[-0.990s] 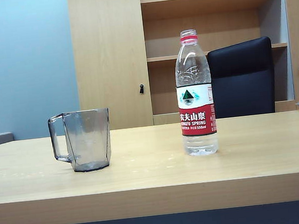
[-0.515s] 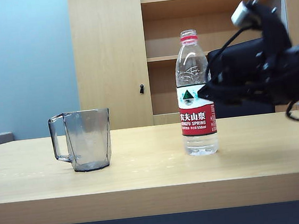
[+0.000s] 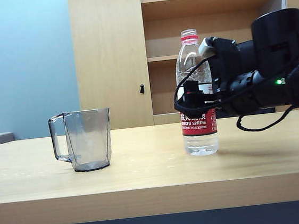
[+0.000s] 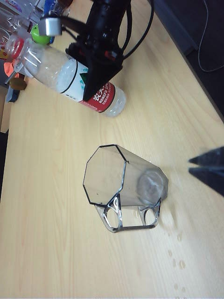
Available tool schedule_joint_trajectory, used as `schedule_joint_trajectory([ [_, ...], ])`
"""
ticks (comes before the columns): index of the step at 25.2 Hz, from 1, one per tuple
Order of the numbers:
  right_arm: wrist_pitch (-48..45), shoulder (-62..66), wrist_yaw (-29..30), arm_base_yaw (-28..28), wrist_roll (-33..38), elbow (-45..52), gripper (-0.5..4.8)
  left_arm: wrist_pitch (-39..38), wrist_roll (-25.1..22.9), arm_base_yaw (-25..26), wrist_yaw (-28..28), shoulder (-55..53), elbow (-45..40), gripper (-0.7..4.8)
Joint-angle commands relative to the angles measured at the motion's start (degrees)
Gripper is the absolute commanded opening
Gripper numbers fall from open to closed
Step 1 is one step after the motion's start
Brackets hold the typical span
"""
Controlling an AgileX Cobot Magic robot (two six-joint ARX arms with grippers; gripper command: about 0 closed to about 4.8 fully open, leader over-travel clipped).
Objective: Pick up the mineral water bottle on the table and pour water into the mug until it's half full.
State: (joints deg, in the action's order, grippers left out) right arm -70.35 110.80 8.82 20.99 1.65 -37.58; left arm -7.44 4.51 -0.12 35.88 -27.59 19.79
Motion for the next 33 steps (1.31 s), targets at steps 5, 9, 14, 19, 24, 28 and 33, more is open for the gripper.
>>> schedule_joint_trajectory([
  [5, 8.9, -3.7, 0.3, 0.2, -3.6, -1.3, 1.7, 0.7, 0.0, 0.0, 0.0, 0.0, 0.2, -0.06],
  [9, 27.9, -11.1, -0.7, 1.9, -18.4, -4.9, 1.75, 0.7, 0.0, 0.0, -0.1, 0.0, 0.2, -0.06],
  [14, 56.0, -15.5, -12.5, 6.9, -35.0, -16.7, 2.35, 0.7, 0.0, 0.0, -0.1, 0.0, 0.2, -0.06],
  [19, 64.4, -15.3, -20.0, 11.6, -47.8, -23.4, 2.34, 0.7, 0.0, 0.0, 0.0, 0.0, 0.2, -0.06],
  [24, 68.3, -13.1, -28.4, 15.0, -57.8, -27.1, 2.34, 0.7, 0.0, 0.0, 0.0, 0.0, 0.2, -0.06],
  [28, 72.3, -8.7, -33.7, 15.9, -61.5, -32.2, 2.34, 0.7, 0.0, 0.1, -0.1, 0.0, 0.2, -0.06],
  [33, 71.8, -7.7, -35.9, 16.8, -65.5, -33.5, 2.34, 0.7, 0.0, 0.0, -1.2, 0.0, 0.2, -0.06],
])
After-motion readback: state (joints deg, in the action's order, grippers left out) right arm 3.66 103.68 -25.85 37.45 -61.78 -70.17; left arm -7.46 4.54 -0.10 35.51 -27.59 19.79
